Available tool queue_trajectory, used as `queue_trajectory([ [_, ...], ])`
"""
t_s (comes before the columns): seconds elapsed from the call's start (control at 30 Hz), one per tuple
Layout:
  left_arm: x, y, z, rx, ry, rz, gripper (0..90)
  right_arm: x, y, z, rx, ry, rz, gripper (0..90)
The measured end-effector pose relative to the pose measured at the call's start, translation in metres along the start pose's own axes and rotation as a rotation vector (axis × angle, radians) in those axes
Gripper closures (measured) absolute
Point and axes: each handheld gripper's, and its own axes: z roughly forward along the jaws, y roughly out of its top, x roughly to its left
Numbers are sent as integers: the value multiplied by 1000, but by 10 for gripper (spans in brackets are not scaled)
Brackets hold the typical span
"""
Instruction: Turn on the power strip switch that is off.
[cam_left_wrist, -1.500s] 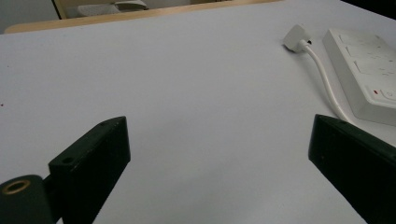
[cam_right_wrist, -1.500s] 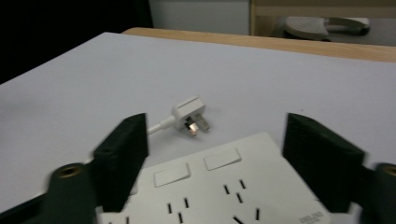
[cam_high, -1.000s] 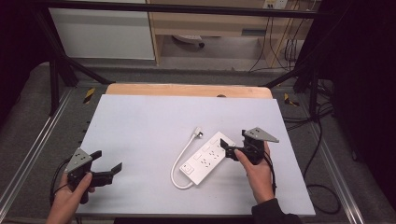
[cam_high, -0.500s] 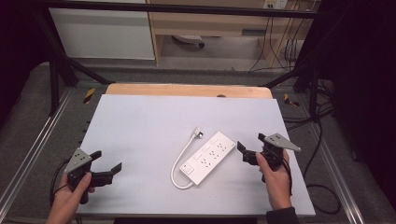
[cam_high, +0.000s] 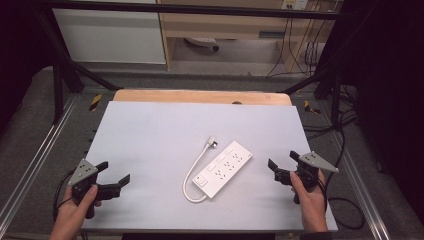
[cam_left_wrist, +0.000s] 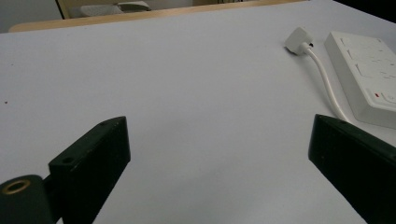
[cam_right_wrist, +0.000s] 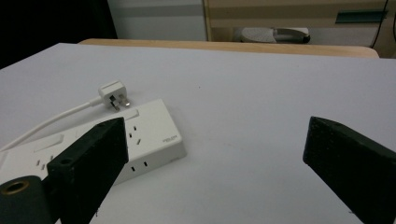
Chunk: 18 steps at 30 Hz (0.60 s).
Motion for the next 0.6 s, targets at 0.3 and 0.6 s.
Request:
queue_trajectory([
  [0.3,0,0,0,0,0,3,55,-8,-13,1,59,-4,-8,64],
  [0.6,-1,0,0,1,-3,5,55,-4,-26,14,186,8,-37,60],
])
